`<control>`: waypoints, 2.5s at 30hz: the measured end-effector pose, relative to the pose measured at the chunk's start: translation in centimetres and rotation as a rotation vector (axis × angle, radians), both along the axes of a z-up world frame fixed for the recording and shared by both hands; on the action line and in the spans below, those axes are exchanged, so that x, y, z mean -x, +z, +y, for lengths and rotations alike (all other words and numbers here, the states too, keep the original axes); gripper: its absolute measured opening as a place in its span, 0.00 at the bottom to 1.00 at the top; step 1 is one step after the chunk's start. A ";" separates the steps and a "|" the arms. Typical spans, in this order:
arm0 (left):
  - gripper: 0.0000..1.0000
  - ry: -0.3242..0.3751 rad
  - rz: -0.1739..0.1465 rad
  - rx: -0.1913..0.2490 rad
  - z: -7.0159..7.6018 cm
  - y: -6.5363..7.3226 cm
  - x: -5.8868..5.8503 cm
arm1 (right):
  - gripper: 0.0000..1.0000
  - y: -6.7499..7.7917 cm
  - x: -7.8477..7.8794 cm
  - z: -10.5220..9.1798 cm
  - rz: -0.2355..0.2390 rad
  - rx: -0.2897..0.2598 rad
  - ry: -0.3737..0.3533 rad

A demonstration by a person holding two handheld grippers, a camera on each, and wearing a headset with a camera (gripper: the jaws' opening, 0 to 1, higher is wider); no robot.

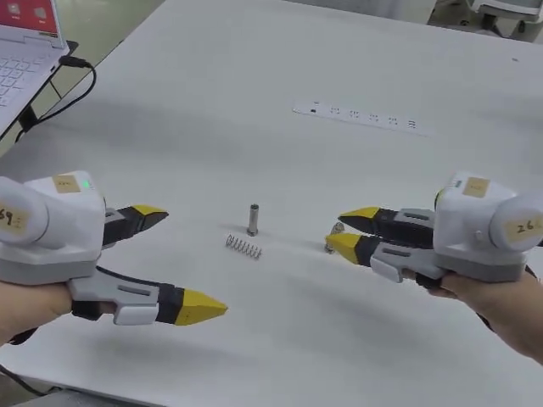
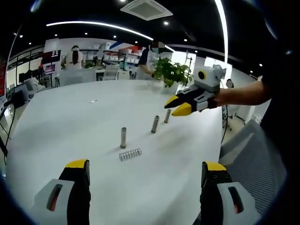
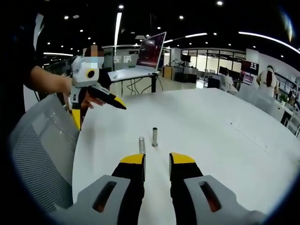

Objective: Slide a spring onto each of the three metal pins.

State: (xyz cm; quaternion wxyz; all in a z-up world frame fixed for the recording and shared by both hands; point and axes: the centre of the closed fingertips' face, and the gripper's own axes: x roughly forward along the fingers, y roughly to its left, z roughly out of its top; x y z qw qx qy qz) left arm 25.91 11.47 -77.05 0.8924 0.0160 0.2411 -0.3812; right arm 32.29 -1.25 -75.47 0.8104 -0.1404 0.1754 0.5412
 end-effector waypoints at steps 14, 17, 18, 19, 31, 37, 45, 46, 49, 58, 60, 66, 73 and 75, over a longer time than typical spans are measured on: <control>0.96 0.002 0.011 -0.003 0.4 -0.3 0.2 | 0.18 -0.6 0.6 3.6 0.022 0.002 0.070; 0.96 0.006 0.007 0.001 0.4 -0.2 0.1 | 0.17 -0.7 0.7 4.5 0.021 0.006 0.088; 0.96 0.006 0.007 0.002 0.4 -0.1 0.1 | 0.17 -0.7 0.7 4.7 0.023 0.005 0.091; 0.96 0.005 0.007 0.003 0.3 -0.1 0.1 | 0.17 -0.9 0.8 5.0 0.027 0.003 0.094; 0.95 0.000 0.013 0.003 0.4 -0.4 0.3 | 0.16 -2.8 2.0 8.4 0.059 0.023 0.150; 0.95 0.003 0.017 0.001 0.7 -0.6 0.5 | 0.15 -4.1 1.5 9.1 0.085 0.048 0.140; 0.95 0.001 0.024 0.003 0.7 -0.8 0.7 | 0.12 -6.2 0.8 9.7 0.120 0.086 0.089; 0.95 0.001 0.024 0.003 0.7 -0.8 0.7 | 0.10 -6.4 0.8 9.8 0.106 0.100 0.090; 0.95 0.003 0.026 0.002 0.8 -0.8 0.8 | 0.10 -7.2 0.9 10.0 0.104 0.120 0.102; 0.94 0.012 0.034 0.002 1.2 -1.1 1.0 | 0.11 -8.4 0.6 10.2 0.108 0.155 0.096; 0.94 0.011 0.036 0.002 1.1 -1.1 1.1 | 0.11 -8.5 0.6 10.2 0.116 0.154 0.096; 0.94 0.014 0.040 0.004 1.2 -1.2 1.2 | 0.11 -9.2 0.4 10.2 0.116 0.173 0.097; 0.94 0.016 0.044 0.003 1.3 -1.4 1.2 | 0.09 -9.7 0.5 10.1 0.115 0.187 0.107; 0.94 0.015 0.047 0.004 1.3 -1.4 1.3 | 0.09 -9.7 0.5 10.2 0.105 0.186 0.114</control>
